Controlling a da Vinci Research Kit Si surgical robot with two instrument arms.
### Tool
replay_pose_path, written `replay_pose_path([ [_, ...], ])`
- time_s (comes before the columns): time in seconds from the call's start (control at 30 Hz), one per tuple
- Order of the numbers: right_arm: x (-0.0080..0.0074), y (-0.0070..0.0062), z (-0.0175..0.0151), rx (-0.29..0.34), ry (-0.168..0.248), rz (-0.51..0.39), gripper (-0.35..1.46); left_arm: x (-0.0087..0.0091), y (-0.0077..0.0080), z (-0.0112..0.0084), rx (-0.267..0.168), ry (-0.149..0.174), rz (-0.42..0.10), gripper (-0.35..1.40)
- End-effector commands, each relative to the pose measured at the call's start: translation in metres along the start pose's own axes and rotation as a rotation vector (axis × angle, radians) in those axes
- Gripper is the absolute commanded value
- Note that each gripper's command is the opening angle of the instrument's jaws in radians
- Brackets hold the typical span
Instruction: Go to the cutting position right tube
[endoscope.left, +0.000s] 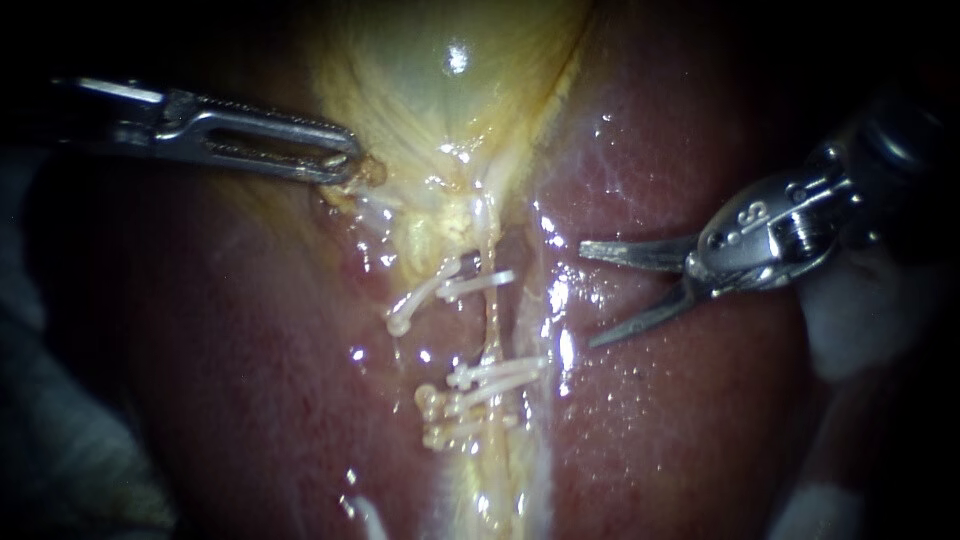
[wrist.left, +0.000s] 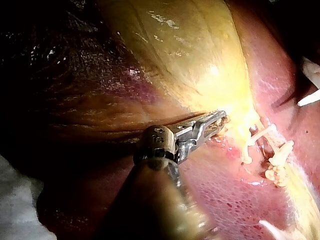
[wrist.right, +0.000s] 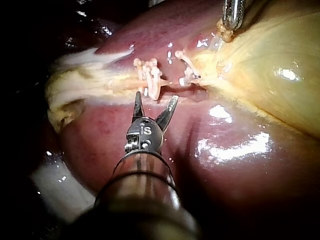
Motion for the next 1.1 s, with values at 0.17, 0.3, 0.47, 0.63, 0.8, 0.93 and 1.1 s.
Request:
replay_pose_path([
  [0.17,0.0,0.0,0.0,0.0,0.0,0.0,1.44,0.0003,0.0005,-0.002,-0.003,-0.002,-0.003,-0.35],
  [0.3,0.0,0.0,0.0,0.003,0.001,0.0,1.44,0.0013,0.0012,-0.0051,0.013,0.012,-0.011,-0.35],
  [0.47,0.0,0.0,0.0,0.003,0.001,0.0,1.44,0.0023,0.0021,-0.0088,0.024,0.04,-0.023,-0.35],
  [0.63,0.0002,0.0,0.0002,0.022,0.005,0.001,1.44,0.0027,0.0025,-0.0098,0.028,0.05,-0.036,-0.35],
  [0.8,0.0003,-0.0001,0.0013,0.065,0.015,0.024,1.44,0.0026,0.0025,-0.0097,0.029,0.051,-0.036,-0.35],
  [0.93,-0.0001,-0.0001,0.0031,0.165,0.034,0.098,1.42,0.0026,0.0027,-0.0096,0.03,0.051,-0.036,-0.35],
  [1.1,-0.0012,-0.0001,0.0057,0.222,0.065,0.177,1.42,0.0025,0.0028,-0.0095,0.031,0.053,-0.037,-0.35],
])
